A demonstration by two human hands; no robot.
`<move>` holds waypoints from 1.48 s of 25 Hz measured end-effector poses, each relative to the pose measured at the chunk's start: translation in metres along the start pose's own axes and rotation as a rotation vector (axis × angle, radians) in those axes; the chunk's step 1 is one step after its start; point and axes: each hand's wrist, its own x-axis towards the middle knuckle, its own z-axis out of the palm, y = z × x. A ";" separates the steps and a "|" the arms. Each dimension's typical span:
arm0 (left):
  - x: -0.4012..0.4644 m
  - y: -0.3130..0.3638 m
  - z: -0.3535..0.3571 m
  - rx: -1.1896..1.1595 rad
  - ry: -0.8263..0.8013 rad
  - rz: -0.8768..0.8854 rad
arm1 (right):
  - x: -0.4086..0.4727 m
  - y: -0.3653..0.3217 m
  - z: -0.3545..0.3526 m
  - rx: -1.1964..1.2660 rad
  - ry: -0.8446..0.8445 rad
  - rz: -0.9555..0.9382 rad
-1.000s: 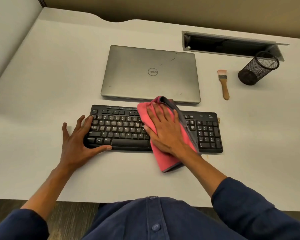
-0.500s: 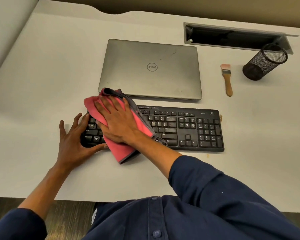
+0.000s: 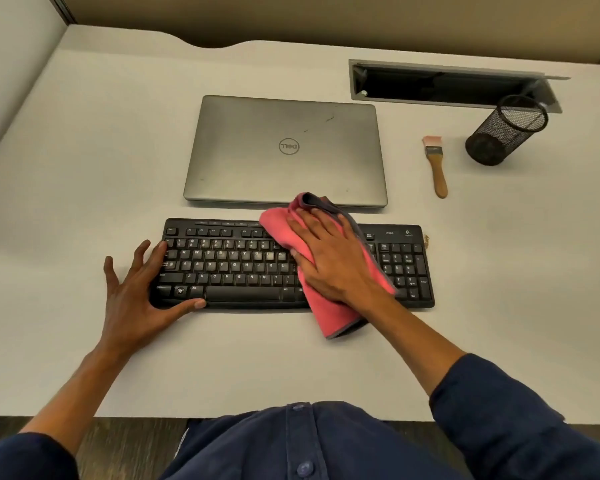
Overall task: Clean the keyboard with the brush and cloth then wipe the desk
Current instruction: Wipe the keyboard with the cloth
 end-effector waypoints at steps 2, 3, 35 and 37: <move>0.001 0.001 0.000 0.002 0.002 -0.011 | -0.015 0.024 -0.004 -0.058 0.006 0.045; 0.001 0.002 0.000 0.002 0.006 -0.011 | -0.022 0.036 -0.005 -0.077 0.006 0.070; 0.035 0.102 0.048 0.261 -0.088 0.276 | -0.072 0.061 -0.015 0.031 0.212 0.509; 0.034 0.103 0.048 0.264 -0.094 0.275 | -0.063 0.061 -0.020 0.075 0.213 0.515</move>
